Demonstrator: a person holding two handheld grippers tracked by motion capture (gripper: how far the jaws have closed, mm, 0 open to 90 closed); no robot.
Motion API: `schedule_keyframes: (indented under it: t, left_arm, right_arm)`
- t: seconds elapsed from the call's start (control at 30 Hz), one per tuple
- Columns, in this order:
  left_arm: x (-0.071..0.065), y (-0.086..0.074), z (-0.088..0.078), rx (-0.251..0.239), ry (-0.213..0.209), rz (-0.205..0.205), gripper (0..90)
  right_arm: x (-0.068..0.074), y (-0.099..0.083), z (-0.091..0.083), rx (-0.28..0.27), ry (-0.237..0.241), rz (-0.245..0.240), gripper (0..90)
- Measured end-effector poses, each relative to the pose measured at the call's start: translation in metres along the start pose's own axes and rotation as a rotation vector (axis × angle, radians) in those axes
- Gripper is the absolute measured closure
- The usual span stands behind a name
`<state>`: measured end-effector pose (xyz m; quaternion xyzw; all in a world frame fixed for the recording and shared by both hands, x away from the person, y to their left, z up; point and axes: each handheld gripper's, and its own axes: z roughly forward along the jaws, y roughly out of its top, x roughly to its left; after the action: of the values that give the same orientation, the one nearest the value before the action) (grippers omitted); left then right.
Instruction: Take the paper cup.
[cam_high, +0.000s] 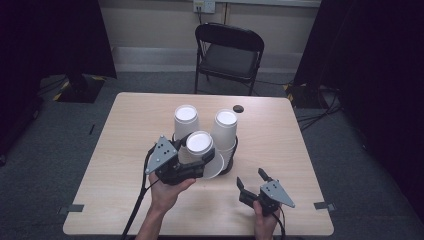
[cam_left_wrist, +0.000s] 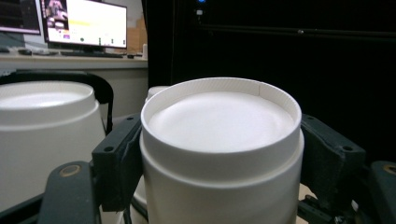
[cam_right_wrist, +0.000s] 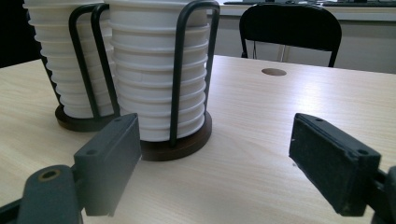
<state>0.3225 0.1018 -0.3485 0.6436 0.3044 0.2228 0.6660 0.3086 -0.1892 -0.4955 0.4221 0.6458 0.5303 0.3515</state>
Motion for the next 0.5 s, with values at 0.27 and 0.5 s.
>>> schedule_keyframes:
  t: [0.27,0.5]
  left_arm:
    - [0.009,-0.016,-0.006,0.040,-0.010,-0.043,23.8]
    - [0.014,-0.028,-0.004,0.068,-0.026,-0.113,23.8]
  right_arm:
    - [0.005,0.002,0.003,0.058,0.047,-0.030,14.5]
    - [0.016,0.002,0.002,0.061,0.147,-0.053,17.4]
